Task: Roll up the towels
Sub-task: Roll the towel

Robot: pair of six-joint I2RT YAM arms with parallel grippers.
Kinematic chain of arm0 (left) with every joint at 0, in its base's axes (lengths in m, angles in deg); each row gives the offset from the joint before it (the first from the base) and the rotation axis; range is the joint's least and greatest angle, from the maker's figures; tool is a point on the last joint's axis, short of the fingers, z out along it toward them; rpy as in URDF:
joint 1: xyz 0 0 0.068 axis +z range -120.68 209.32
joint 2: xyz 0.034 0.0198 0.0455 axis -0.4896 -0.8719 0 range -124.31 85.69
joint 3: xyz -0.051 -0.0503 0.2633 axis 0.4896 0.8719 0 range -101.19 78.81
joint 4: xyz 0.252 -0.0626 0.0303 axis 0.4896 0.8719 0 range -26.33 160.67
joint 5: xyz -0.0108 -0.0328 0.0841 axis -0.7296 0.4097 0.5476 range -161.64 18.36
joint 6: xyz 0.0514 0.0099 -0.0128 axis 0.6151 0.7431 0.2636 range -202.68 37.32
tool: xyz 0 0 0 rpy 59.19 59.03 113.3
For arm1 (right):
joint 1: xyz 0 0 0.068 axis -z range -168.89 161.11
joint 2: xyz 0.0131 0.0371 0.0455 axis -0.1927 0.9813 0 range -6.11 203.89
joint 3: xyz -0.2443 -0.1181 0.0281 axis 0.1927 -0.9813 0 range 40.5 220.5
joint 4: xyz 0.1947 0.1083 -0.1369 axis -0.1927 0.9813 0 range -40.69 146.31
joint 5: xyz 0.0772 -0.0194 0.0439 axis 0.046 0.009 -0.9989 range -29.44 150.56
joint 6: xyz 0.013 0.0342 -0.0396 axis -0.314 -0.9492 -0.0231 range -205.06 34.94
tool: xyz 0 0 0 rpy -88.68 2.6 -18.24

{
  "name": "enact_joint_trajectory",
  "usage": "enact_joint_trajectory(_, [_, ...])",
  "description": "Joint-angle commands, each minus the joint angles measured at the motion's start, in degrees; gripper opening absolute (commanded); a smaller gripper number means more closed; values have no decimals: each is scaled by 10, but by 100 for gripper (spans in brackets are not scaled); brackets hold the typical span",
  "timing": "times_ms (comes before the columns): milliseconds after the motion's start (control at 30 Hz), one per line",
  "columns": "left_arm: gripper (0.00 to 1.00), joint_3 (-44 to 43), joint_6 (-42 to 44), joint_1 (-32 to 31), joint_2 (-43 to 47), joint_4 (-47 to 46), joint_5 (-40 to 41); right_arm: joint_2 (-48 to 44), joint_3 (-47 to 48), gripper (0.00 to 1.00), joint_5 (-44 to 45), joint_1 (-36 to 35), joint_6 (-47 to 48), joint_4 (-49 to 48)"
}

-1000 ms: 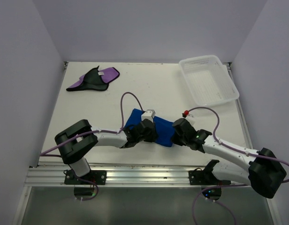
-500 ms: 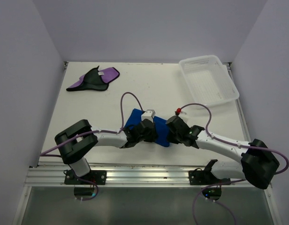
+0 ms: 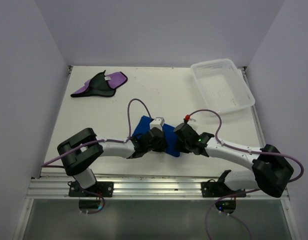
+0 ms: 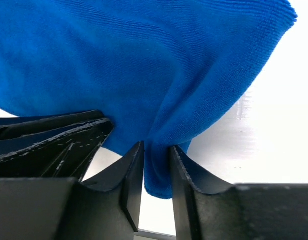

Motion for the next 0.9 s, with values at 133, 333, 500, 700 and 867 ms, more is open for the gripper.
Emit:
enact_joint_trajectory(133, [20,5,-8,-4,19,-13,19,3,35,35,5,-10,1,-12])
enact_joint_trajectory(333, [20,7,-8,-4,18,-12,21,22,37,34,2,-12,0,-21])
enact_joint_trajectory(500, [20,7,-8,-4,19,-10,22,38,36,31,2,-13,-11,-35])
enact_joint_trajectory(700, [20,8,-6,-4,19,-8,22,45,38,31,-2,-14,-14,-45])
enact_joint_trajectory(867, [20,8,-7,-4,16,-10,21,57,38,32,-5,-14,-16,-52])
